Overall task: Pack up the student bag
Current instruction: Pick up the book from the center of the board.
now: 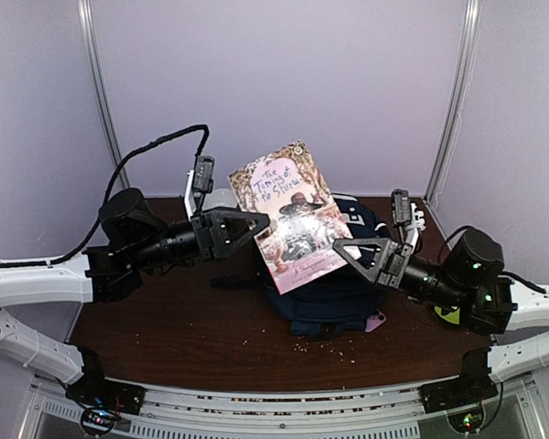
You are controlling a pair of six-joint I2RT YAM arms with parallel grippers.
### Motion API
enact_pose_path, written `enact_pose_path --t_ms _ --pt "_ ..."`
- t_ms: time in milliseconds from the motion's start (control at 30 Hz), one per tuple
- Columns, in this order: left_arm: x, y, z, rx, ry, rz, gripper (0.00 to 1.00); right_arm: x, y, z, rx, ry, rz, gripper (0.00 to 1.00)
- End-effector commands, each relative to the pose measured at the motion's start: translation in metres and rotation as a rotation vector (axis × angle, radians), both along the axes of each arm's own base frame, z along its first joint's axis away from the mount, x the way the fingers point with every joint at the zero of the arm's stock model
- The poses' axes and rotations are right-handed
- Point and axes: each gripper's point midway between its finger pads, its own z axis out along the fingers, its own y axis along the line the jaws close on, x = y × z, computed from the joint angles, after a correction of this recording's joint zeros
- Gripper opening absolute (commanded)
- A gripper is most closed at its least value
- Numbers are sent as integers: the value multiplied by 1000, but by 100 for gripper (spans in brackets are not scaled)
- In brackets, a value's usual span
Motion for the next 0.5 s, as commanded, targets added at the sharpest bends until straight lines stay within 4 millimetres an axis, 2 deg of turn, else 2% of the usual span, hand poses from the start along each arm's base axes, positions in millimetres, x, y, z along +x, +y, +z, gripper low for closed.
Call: enact_pose_path --t_ms 0,67,133,200,300,400,467 --pt "27 16 -17 220 -52 214 98 23 -52 -8 -181 -43 -260 0" --pt "42 31 -35 375 -84 332 98 30 -85 -18 -270 -31 -384 0" --pt "52 43 -62 545 -117 400 98 35 -115 -33 -349 -12 -488 0" --pt "56 43 -78 662 -169 398 98 37 -144 -49 -414 19 -575 0" --pt "54 24 -101 804 -270 330 98 35 -172 -66 -441 58 -646 0" --pt "52 -4 -121 964 -436 306 98 32 -186 -76 -430 86 -665 0" --pt "43 -28 -134 1077 -625 262 98 30 -192 -79 -429 98 -671 0"
